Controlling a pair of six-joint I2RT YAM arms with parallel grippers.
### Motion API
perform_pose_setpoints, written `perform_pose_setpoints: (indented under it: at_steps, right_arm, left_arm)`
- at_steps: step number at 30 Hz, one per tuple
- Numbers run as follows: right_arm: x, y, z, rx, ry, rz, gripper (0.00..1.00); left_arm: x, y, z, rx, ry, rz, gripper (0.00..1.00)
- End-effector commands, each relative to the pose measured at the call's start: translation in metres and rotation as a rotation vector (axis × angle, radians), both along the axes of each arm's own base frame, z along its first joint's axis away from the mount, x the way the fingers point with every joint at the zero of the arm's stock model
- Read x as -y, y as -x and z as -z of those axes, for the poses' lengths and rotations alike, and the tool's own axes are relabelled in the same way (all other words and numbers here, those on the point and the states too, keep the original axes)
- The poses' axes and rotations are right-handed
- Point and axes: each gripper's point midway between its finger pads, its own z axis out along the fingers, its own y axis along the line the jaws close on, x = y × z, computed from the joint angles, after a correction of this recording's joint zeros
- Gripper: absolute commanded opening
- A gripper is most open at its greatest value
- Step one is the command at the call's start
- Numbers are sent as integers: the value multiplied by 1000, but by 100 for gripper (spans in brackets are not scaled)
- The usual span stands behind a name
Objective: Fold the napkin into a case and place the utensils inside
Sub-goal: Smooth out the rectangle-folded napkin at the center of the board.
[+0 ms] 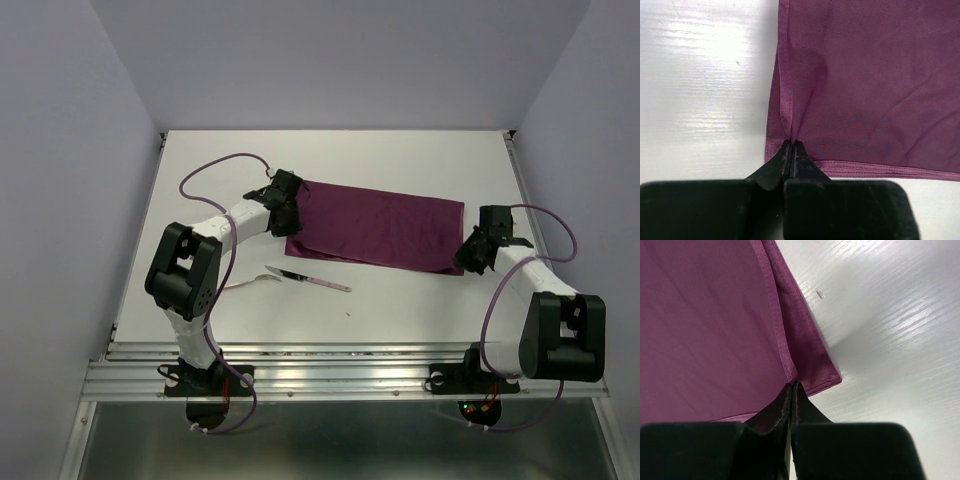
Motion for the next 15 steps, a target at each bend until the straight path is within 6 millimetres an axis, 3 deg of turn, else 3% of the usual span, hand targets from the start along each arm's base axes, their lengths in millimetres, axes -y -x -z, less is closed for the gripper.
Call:
perform_pose_setpoints:
  at_steps: [1, 6, 12, 15]
  right_arm:
    - [4, -5, -4, 35, 13, 16, 1]
    - [11, -18, -24, 89, 43, 48, 1]
    - [23, -36, -61, 167, 98, 67, 1]
    - [26, -36, -68, 177, 116, 75, 1]
  left_arm:
    - [6, -8, -29, 63, 33, 14, 0]
    - [9, -9, -41, 77, 50, 25, 0]
    - [12, -12, -73, 128, 76, 44, 0]
    - [10, -10, -81, 139, 76, 49, 0]
